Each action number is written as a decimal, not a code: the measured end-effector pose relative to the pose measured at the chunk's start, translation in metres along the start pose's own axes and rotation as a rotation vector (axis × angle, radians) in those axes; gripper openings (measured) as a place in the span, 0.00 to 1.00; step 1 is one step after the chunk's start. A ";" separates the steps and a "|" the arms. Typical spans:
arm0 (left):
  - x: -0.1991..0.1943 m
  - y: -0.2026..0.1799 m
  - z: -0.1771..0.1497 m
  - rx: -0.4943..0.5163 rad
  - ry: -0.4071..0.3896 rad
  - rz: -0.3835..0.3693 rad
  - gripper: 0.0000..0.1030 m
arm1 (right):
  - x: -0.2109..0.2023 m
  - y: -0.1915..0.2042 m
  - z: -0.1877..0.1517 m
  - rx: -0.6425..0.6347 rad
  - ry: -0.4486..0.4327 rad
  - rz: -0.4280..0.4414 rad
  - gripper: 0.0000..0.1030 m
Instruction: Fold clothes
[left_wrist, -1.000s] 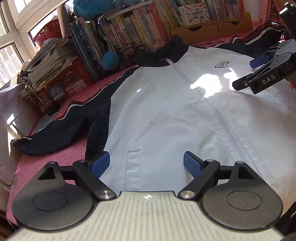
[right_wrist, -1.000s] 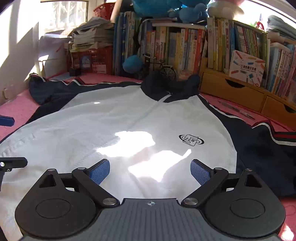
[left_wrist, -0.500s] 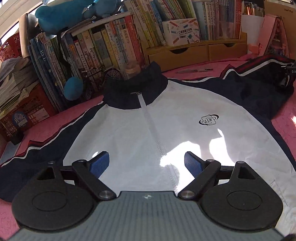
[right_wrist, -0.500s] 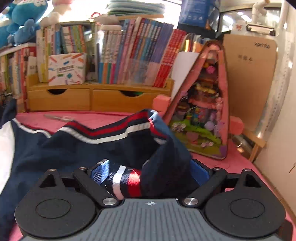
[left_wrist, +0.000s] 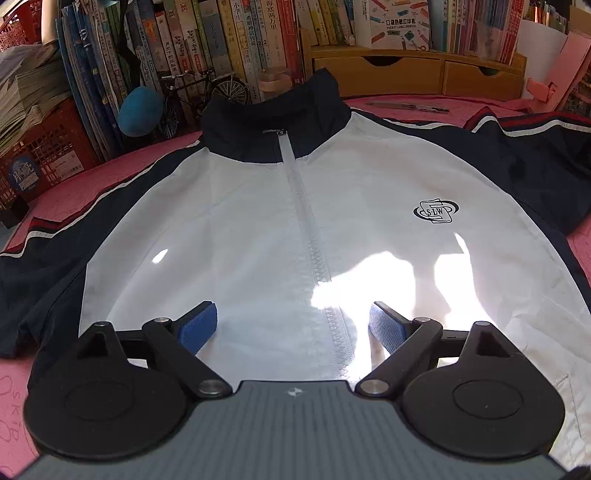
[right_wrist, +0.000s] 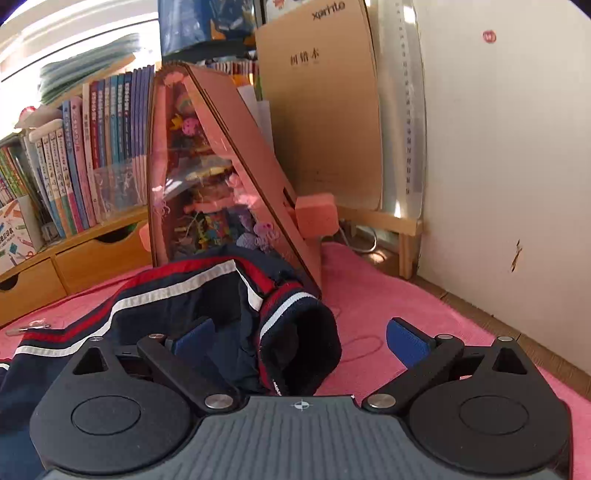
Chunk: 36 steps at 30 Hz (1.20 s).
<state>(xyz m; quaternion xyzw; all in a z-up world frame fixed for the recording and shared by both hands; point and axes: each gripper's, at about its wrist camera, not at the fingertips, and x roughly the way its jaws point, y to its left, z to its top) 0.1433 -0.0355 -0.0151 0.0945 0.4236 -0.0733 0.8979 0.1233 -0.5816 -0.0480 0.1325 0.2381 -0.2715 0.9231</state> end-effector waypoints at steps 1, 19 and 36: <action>0.000 0.000 0.000 -0.004 0.002 0.002 0.90 | 0.001 0.002 -0.001 0.002 0.005 -0.007 0.98; 0.006 0.003 -0.004 -0.025 -0.009 0.014 0.98 | 0.015 0.026 -0.005 -0.021 0.079 -0.157 0.19; -0.005 0.003 -0.008 -0.008 -0.025 0.022 1.00 | -0.032 0.038 -0.049 -0.311 0.131 -0.297 0.90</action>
